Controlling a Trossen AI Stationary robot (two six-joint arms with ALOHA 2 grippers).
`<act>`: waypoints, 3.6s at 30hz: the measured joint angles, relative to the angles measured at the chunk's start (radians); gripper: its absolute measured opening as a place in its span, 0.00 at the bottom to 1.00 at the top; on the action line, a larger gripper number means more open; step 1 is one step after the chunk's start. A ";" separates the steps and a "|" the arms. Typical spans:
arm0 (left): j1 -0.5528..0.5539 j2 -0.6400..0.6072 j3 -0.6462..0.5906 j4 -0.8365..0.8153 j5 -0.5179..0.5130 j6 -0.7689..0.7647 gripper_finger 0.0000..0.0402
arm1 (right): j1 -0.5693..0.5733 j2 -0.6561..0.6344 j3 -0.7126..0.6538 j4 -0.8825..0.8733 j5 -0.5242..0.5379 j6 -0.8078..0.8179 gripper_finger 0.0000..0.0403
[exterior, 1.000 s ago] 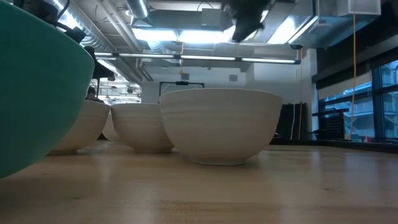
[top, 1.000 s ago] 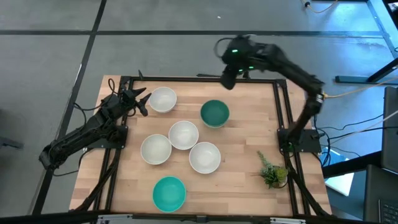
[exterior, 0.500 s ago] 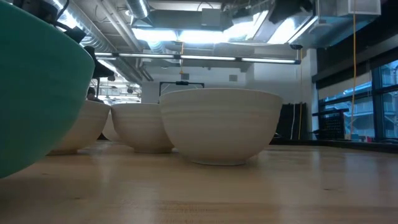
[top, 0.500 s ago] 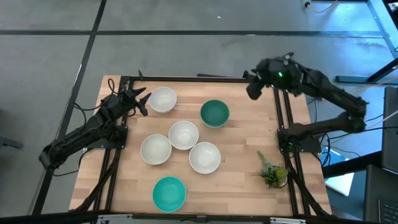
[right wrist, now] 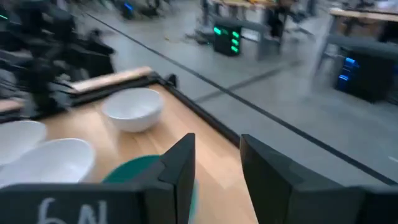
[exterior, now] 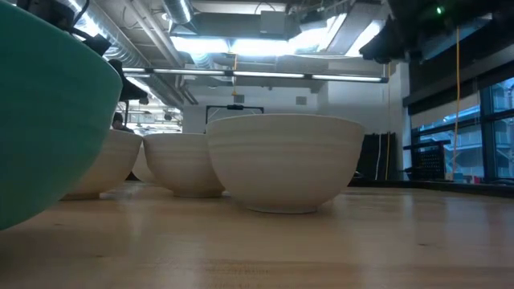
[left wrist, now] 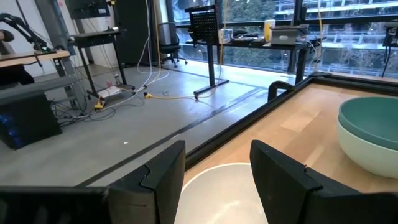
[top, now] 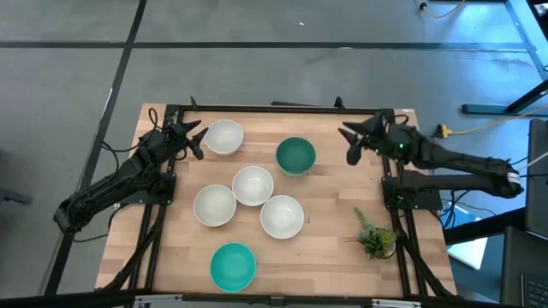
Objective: Nest bowls inside each other
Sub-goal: Stack the blue bowl on the dark green bowl
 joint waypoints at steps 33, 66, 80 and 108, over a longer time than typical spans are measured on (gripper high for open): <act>-0.572 0.398 0.515 -0.367 0.468 -0.271 0.44 | 0.000 -0.047 -0.156 0.235 -0.083 0.080 0.32; -1.269 1.124 0.851 -0.575 0.025 -0.606 0.42 | -0.001 -0.047 -0.156 0.178 -0.219 0.136 0.32; -1.315 1.265 0.851 -0.539 0.107 -0.768 0.42 | -0.001 -0.047 -0.156 0.152 -0.271 0.136 0.32; -1.290 1.338 0.851 -0.531 0.105 -0.793 0.17 | 0.000 -0.047 -0.156 0.125 -0.271 0.154 0.32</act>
